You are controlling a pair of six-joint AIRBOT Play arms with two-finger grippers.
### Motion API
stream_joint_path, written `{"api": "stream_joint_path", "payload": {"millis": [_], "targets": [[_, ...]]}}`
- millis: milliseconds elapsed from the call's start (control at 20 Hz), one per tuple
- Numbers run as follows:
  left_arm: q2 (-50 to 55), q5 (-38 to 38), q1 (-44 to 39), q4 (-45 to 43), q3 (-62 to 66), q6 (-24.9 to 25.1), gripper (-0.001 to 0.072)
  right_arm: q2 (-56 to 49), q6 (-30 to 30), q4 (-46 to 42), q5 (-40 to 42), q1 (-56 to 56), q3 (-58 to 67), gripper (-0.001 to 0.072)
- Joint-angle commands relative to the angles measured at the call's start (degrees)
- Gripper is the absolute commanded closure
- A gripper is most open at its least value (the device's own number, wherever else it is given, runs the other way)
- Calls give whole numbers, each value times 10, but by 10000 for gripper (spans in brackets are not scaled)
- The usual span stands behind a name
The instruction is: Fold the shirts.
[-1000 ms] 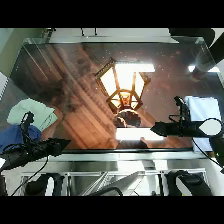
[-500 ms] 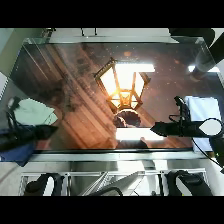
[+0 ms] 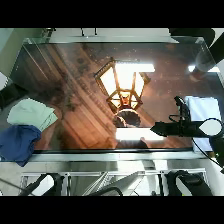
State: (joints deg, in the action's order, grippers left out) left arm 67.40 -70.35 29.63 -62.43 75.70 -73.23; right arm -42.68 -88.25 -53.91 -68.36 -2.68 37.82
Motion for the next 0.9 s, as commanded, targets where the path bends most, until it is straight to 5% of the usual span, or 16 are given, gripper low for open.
{"api": "stream_joint_path", "payload": {"millis": [0,150,600,650,700,750,850], "targets": [[130,21,14,-149,95,-17,14,0,0,1,34,0,0,697],[210,-36,17,-275,116,-49,13,0,0,2,43,0,0,696],[378,-77,19,-274,116,-27,17,0,0,2,45,0,0,696],[382,-77,16,-273,116,-28,178,0,0,2,45,0,0,696],[381,-80,9,-274,119,-27,590,0,0,2,45,0,0,697],[377,-86,3,-262,130,-26,695,0,0,2,45,0,0,697],[355,-108,-14,-197,178,-14,694,0,0,2,44,0,0,696]]}}
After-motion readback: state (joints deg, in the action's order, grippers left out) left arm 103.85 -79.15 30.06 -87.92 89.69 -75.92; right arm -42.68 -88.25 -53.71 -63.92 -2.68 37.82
